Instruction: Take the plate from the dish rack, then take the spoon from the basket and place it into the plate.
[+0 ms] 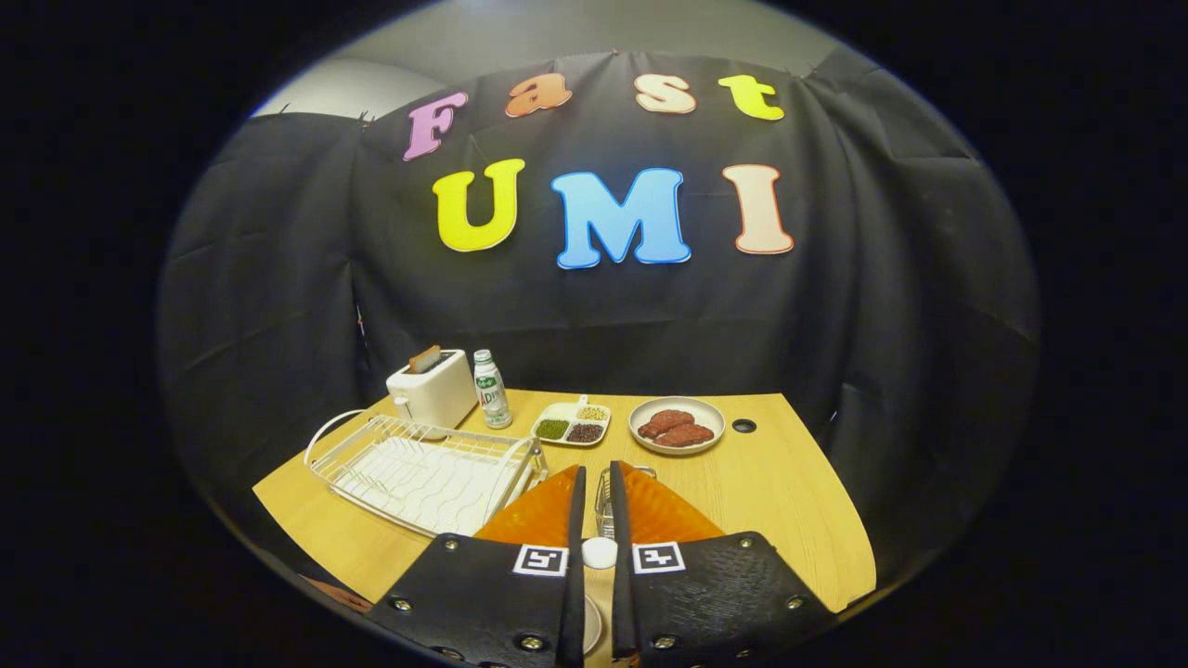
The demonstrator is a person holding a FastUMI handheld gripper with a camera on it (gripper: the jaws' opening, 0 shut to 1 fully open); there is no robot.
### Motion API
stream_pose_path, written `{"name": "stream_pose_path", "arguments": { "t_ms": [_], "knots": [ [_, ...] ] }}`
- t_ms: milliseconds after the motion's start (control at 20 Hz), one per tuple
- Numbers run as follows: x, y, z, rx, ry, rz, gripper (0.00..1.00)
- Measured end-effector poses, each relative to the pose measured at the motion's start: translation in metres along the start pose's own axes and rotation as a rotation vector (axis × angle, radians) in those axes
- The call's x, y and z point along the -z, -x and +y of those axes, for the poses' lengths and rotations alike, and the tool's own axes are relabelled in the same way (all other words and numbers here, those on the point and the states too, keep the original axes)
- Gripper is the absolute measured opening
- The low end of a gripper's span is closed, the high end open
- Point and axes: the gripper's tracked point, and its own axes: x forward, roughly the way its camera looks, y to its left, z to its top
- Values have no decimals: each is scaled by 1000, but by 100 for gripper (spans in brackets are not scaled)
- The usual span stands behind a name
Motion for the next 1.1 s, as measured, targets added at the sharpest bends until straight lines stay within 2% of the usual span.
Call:
{"name": "stream_pose_path", "arguments": {
  "t_ms": [300,500,850,1100],
  "knots": [
    [27,-8,37,-87,-21,84,11],
    [50,-15,57,-146,45,153,11],
    [80,-23,98,-271,87,237,11],
    [98,-35,115,-305,138,274,11]
  ]
}}
